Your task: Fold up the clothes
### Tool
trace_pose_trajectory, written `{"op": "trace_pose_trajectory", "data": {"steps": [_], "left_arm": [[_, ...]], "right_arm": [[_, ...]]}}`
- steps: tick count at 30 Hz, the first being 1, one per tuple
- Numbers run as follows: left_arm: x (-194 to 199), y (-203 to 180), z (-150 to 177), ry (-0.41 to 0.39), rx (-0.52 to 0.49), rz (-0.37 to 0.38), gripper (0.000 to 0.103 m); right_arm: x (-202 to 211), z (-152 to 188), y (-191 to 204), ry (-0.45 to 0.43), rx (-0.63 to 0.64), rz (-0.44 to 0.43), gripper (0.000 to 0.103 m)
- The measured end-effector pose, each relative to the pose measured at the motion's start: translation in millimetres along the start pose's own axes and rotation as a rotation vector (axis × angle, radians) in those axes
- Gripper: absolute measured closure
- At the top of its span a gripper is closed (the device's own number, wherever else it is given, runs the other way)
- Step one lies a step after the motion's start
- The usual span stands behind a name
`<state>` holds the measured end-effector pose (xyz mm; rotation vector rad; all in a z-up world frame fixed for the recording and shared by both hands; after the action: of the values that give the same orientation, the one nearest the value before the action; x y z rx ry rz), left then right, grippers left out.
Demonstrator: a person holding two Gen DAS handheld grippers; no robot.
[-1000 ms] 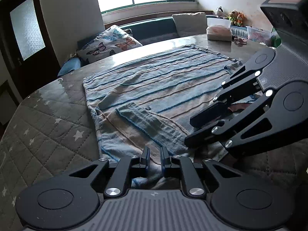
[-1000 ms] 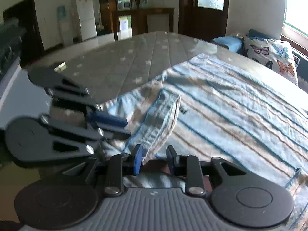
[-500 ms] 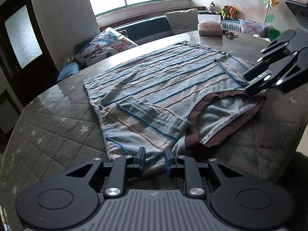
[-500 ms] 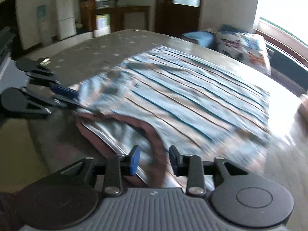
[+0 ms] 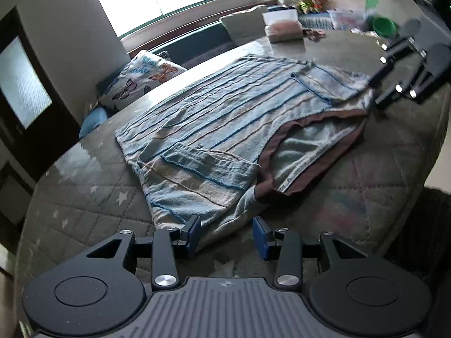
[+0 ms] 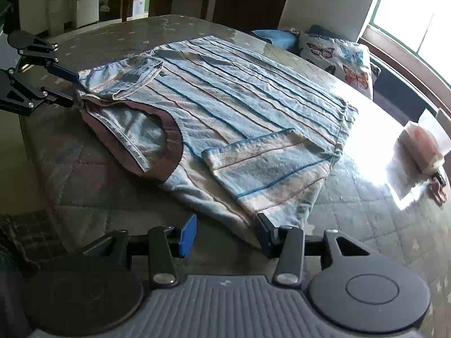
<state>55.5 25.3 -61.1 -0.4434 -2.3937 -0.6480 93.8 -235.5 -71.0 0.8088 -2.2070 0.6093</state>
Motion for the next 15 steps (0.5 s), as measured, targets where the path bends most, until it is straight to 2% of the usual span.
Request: {"op": "trace_pose_trajectory", "data": {"steps": [11, 15], "left_arm": [[-10.3, 5.6, 2.7, 0.019, -0.045, 0.000, 0.059], [-13.1, 6.4, 0.7, 0.009, -0.064, 0.016, 0.059]], "right_arm": [[-8.3, -5.0, -7.4, -0.007, 0.081, -0.013, 0.057], [-12.6, -7.7, -13.8, -0.002, 0.033, -0.057, 0.060]]}}
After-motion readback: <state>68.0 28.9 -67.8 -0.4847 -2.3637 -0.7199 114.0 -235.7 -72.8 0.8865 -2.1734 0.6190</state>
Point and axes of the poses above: each gripper's, at about its wrist camera, not at the fingertips, and x roughly against the way its jaws point, y to its left, z to its underside, the point moved 9 cm from there along -x, roughly the way its jaws point, and after that the axes turned 3 degrees about -y, right-handed, at the moved point
